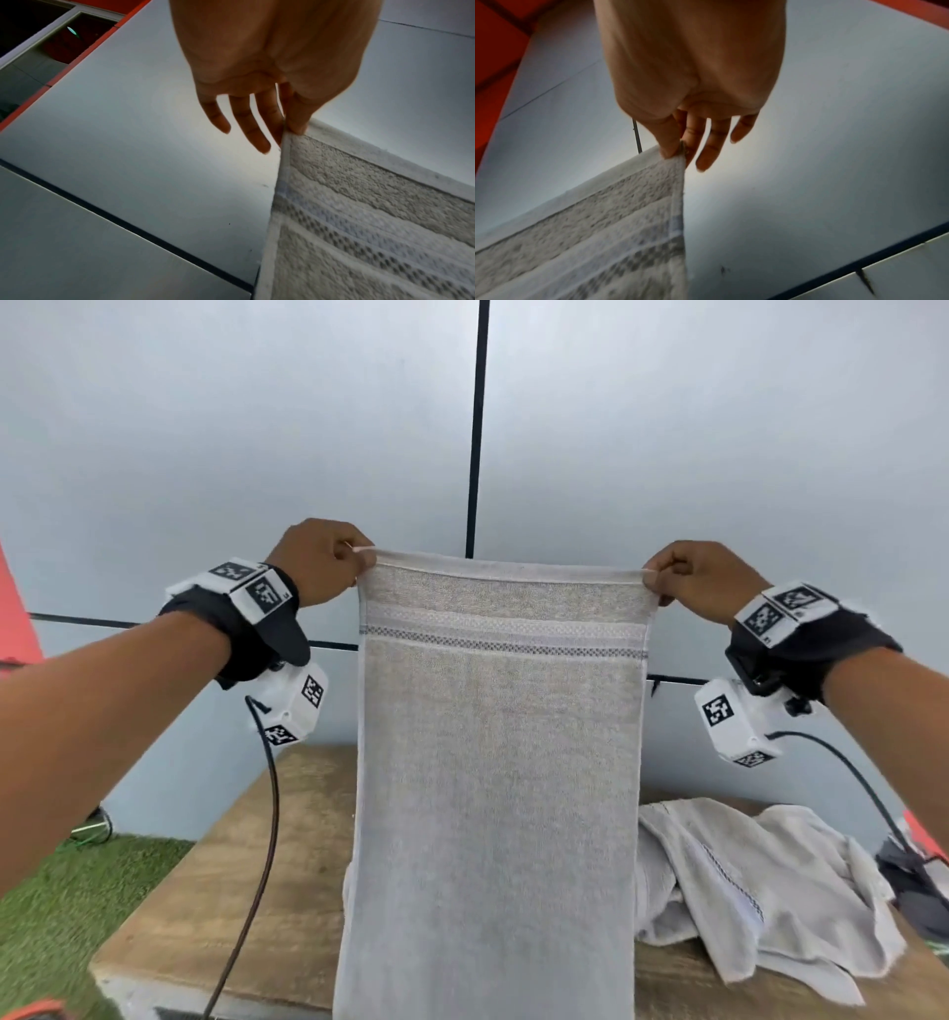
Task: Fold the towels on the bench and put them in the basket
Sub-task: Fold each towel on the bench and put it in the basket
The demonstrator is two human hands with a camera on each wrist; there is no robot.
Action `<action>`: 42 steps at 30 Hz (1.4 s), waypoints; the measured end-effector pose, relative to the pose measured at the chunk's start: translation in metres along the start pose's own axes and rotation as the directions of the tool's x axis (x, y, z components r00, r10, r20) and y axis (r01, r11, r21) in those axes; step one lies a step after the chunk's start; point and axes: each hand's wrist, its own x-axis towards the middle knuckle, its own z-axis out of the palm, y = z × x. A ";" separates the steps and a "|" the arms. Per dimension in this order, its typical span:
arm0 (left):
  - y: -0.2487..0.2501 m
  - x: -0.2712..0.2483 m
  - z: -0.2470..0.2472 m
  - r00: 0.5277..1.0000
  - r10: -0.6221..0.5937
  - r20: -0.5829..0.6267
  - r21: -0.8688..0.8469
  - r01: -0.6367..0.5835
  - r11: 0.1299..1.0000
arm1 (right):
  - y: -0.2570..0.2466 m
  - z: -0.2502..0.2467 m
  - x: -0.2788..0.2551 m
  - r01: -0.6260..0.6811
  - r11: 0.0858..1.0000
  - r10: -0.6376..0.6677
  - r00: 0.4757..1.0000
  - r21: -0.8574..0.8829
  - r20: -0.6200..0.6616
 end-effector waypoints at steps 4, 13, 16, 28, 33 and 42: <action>-0.003 0.030 0.002 0.989 0.026 -0.146 0.023 -0.023 0.999 | -0.004 0.010 0.039 0.060 0.997 -0.066 0.990 -0.056 -0.127; -0.015 0.055 -0.002 0.985 -0.011 -0.173 -0.012 0.009 1.000 | -0.009 0.016 0.073 0.112 0.993 -0.115 0.977 -0.025 -0.178; -0.026 0.033 0.011 0.994 -0.016 -0.111 -0.012 0.015 1.000 | 0.002 0.030 0.051 0.109 0.994 -0.108 0.988 0.003 -0.109; -0.120 -0.147 0.078 0.951 0.003 0.310 -0.018 0.003 1.000 | 0.076 0.121 -0.113 0.034 0.996 -0.004 0.946 -0.087 0.325; -0.151 -0.222 0.114 0.897 0.040 0.441 0.036 -0.062 0.997 | 0.104 0.166 -0.173 0.043 0.993 0.016 0.877 -0.112 0.480; -0.174 -0.287 0.155 0.864 -0.051 0.501 0.074 0.016 0.997 | 0.137 0.213 -0.229 0.030 0.975 0.123 0.758 -0.222 0.640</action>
